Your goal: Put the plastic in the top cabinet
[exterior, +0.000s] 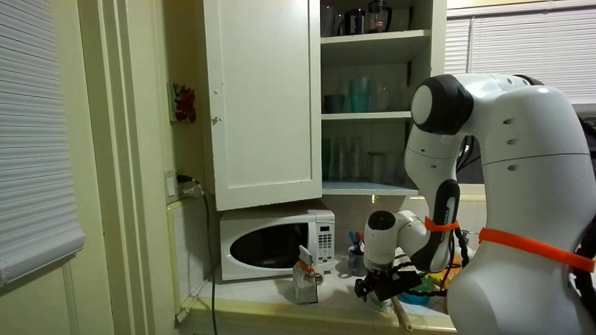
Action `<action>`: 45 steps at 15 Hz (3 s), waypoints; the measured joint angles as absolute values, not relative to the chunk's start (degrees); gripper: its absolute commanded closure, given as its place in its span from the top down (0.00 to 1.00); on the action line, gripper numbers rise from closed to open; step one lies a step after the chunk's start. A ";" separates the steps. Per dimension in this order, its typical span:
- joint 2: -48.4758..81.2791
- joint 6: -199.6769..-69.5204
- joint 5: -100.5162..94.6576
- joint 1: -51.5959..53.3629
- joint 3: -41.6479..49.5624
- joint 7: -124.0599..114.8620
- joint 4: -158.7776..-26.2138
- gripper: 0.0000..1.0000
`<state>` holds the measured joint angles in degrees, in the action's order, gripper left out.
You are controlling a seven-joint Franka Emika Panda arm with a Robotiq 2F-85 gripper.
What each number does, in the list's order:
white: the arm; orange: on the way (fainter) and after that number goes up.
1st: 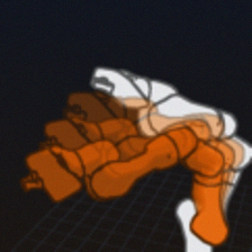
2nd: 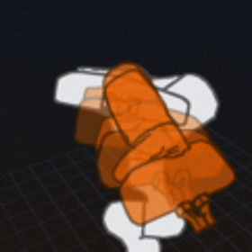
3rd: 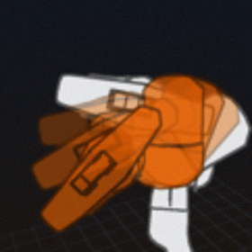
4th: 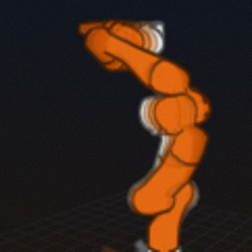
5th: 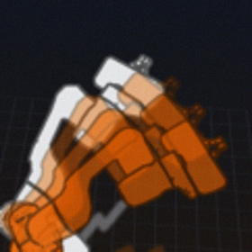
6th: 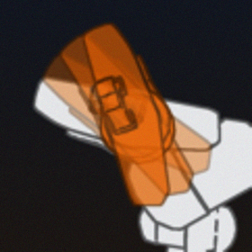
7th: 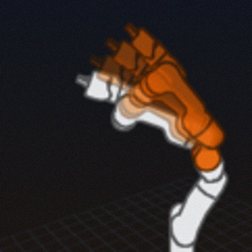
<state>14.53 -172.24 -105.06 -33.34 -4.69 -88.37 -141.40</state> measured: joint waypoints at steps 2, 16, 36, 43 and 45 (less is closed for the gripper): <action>15.38 -172.24 -106.58 -33.36 -4.73 -90.80 -141.19 0.74; 14.19 -172.19 -110.42 -35.22 -4.28 -99.08 -141.41 0.01; -30.34 -195.03 -105.57 -39.87 7.05 -92.28 -152.16 0.03; -29.95 -195.03 -103.51 -42.68 5.18 -94.95 -146.51 0.03; -29.64 -195.03 -103.50 -42.70 5.10 -94.97 -146.51 0.03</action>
